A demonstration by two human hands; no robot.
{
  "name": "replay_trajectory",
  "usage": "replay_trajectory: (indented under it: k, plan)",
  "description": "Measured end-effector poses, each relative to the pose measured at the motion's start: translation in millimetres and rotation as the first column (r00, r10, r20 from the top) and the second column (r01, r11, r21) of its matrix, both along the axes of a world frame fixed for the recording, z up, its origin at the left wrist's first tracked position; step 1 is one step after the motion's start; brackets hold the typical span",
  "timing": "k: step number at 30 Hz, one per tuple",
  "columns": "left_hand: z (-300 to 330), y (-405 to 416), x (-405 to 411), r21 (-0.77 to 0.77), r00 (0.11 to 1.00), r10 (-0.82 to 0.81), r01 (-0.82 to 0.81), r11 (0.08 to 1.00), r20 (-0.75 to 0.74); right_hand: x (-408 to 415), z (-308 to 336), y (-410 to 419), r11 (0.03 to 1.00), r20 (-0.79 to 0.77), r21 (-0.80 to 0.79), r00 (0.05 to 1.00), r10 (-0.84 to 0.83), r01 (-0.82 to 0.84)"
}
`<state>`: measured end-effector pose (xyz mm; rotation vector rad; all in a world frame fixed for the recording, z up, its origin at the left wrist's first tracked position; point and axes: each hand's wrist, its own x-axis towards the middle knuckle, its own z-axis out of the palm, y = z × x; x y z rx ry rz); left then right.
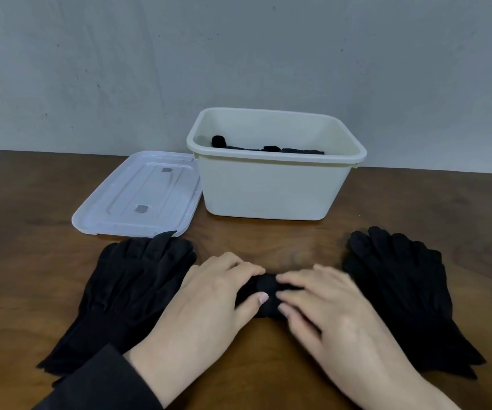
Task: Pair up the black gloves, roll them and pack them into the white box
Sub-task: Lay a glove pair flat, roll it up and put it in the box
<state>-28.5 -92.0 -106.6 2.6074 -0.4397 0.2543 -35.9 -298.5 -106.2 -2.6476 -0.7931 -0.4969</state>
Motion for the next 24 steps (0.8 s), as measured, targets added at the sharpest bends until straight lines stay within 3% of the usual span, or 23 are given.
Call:
replay_trajectory:
  k: [3, 8, 14, 16, 18, 21, 23, 24]
  plan:
    - [0, 1, 2, 0.049, 0.998, -0.054, 0.054, 0.997, 0.013, -1, -10, 3, 0.994, -0.035, -0.098, 0.998, 0.045, -0.049]
    - [-4, 4, 4, 0.217, 0.988, -0.15, 0.153, 0.964, -0.03, 8, -18, 3, 0.996, -0.056, -0.081, 0.998, 0.037, -0.042]
    - [-8, -8, 9, 0.087, 0.98, -0.2, 0.199, 0.976, -0.006, 9, -12, 5, 0.999, -0.062, -0.035, 0.998, -0.008, 0.006]
    - [1, -8, 4, 0.005, 0.987, -0.16, 0.16, 0.987, 0.018, 5, -3, -3, 1.0, -0.042, -0.008, 0.999, -0.024, 0.023]
    - [8, -5, 2, -0.19, 0.997, -0.069, 0.071, 0.979, 0.017, 3, 18, -16, 0.997, 0.015, 0.032, 0.997, -0.07, 0.07]
    - [19, -12, 5, -0.584, 0.988, 0.15, -0.15, 0.798, -0.048, 10, 69, -35, 0.979, 0.092, 0.101, 0.979, -0.184, 0.175]
    - [21, -18, 18, -0.693, 0.957, 0.228, -0.288, 0.661, -0.18, 24, 106, -40, 0.963, 0.085, 0.19, 0.974, -0.21, 0.191]
    - [19, -21, 25, -0.69, 0.944, 0.241, -0.328, 0.645, -0.223, 32, 122, -39, 0.96, 0.08, 0.205, 0.974, -0.21, 0.19]
